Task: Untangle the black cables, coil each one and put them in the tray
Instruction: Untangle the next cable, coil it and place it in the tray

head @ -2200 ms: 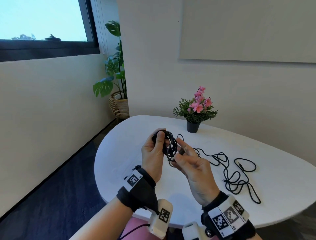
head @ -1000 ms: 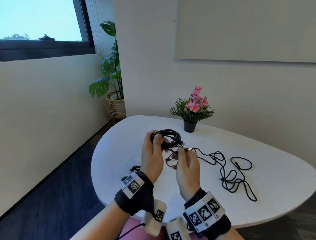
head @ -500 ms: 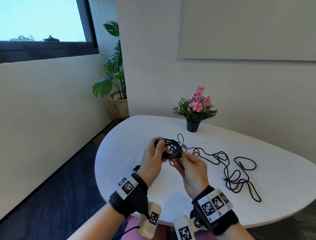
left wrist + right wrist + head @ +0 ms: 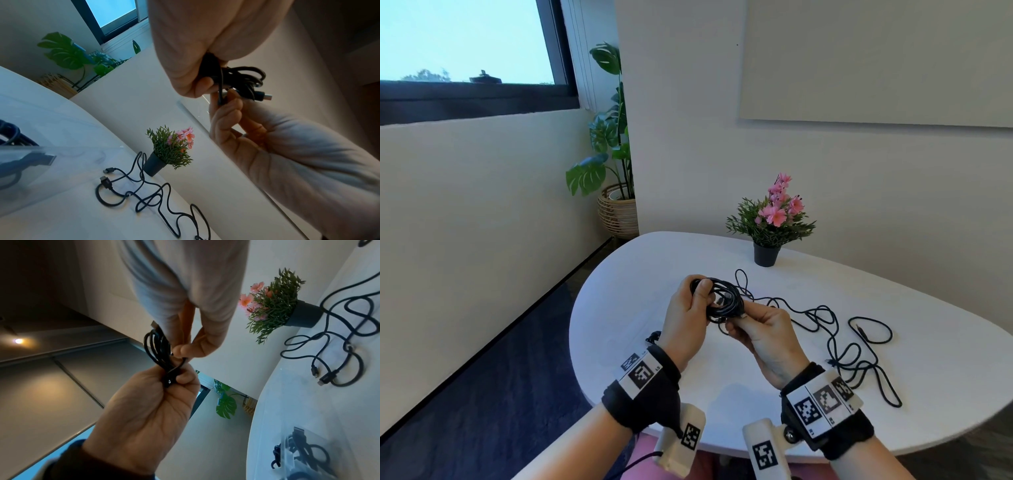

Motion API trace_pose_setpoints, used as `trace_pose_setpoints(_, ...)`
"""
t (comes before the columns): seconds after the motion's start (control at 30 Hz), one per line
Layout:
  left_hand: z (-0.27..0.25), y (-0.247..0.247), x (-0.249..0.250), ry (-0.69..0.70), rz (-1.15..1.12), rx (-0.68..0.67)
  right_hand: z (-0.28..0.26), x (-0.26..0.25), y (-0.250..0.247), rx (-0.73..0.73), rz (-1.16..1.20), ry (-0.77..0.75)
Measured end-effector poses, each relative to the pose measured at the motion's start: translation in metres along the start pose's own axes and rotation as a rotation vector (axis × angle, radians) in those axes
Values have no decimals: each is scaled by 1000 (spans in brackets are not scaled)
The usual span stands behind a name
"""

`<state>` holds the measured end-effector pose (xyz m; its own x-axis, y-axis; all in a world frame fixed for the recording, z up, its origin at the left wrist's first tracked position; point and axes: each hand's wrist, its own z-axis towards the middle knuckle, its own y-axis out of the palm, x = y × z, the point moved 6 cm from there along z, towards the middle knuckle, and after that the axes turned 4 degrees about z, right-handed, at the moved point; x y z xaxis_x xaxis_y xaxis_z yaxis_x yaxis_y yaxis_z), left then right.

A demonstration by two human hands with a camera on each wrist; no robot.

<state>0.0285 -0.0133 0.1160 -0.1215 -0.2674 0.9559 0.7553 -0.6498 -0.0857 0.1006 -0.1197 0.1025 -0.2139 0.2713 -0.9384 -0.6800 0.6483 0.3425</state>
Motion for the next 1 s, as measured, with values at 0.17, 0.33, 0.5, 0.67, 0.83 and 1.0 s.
trace_pose_setpoints(0.17, 3, 0, -2, 2, 138, 14, -3, -2, -1, -58, -60, -25)
trace_pose_setpoints(0.33, 1, 3, 9, 81, 283, -33, -6, 1, -6, -124, 51, 39)
trace_pose_setpoints(0.5, -4, 1, 23, 312, 458, 53, -13, 1, -5, -257, 383, 135)
trace_pose_setpoints(0.67, -16, 11, 18, 465, 540, 72, -9, 2, -12, -127, 212, 72)
trace_pose_setpoints(0.83, -12, 13, 17, 477, 506, 126, -8, 7, -13, -58, 368, 122)
trace_pose_setpoints(1.0, -10, 18, 15, 440, 463, 115, -6, 3, -15, -16, 445, 118)
